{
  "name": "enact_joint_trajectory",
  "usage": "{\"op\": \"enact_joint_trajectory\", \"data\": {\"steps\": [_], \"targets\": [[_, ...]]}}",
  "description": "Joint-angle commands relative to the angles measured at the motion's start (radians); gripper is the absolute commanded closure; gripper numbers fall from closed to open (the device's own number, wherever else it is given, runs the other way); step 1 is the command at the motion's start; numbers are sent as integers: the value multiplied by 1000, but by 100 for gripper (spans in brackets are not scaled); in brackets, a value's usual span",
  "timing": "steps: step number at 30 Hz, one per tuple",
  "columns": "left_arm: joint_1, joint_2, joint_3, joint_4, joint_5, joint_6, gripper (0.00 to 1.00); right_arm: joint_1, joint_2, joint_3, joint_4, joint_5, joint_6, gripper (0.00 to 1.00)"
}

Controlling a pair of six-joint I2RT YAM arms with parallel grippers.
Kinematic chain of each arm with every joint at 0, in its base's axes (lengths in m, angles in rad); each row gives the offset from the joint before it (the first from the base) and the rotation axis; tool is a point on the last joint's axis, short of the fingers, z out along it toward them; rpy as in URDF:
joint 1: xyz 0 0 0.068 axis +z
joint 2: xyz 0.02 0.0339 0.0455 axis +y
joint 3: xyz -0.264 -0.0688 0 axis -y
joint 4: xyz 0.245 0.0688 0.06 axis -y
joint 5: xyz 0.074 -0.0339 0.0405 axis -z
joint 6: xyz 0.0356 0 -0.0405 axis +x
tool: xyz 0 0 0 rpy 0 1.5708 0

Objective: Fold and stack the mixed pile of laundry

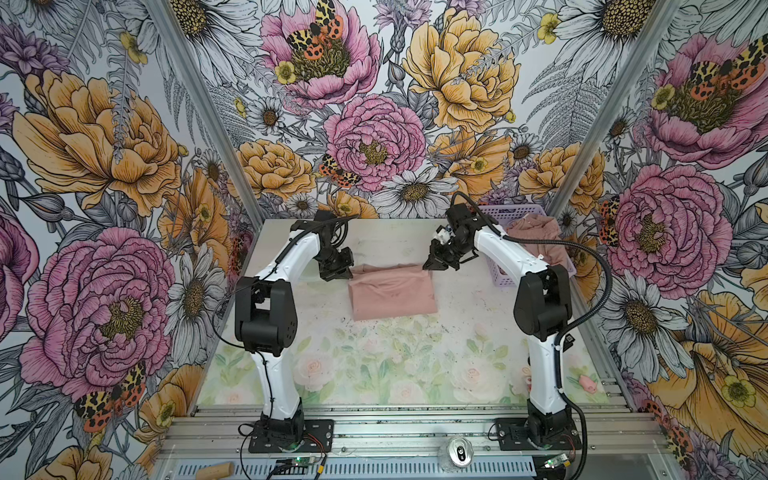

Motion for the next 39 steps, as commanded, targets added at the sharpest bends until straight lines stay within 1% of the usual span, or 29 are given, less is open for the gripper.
{"op": "enact_joint_trajectory", "data": {"steps": [1, 8, 9, 10, 11, 12, 13, 14, 16, 17, 21, 25, 28, 31, 35, 39], "targets": [[14, 40, 46, 7, 8, 35, 100, -9, 61, 67, -6, 5, -31, 100], [17, 128, 115, 19, -22, 42, 100, -21, 155, 162, -6, 2, -36, 100], [20, 135, 123, 19, -30, 38, 98, -23, 163, 174, -7, -1, -38, 100], [22, 140, 129, 19, -39, 35, 87, -25, 170, 185, -6, -1, -36, 92], [25, 140, 134, 19, -53, 30, 79, -25, 173, 198, -7, 4, -36, 86], [28, 139, 138, 20, -63, 24, 70, -27, 173, 207, -6, 11, -37, 80], [30, 132, 143, 20, -74, 18, 59, -30, 169, 218, -7, 21, -39, 74], [32, 124, 148, 21, -86, 13, 50, -33, 161, 226, -8, 32, -41, 69], [34, 105, 155, 21, -113, 2, 37, -36, 141, 227, -8, 53, -44, 65], [34, 92, 155, 20, -125, -4, 33, -37, 127, 220, -9, 60, -48, 64], [22, 40, 140, 22, -147, -19, 30, -26, 59, 149, -7, 78, -55, 63], [-29, 13, 93, 39, -131, -29, 29, 8, 36, 90, 7, 68, -65, 63], [-73, 30, 67, 81, -105, -50, 29, 35, 66, 95, 29, 65, -68, 63], [-108, 69, 77, 130, -94, -62, 30, 46, 127, 142, 46, 70, -66, 63], [-112, 150, 111, 167, -93, -67, 30, 50, 206, 214, 45, 96, -78, 63], [-94, 200, 103, 197, -120, -75, 30, 51, 261, 252, 45, 115, -88, 63]]}}
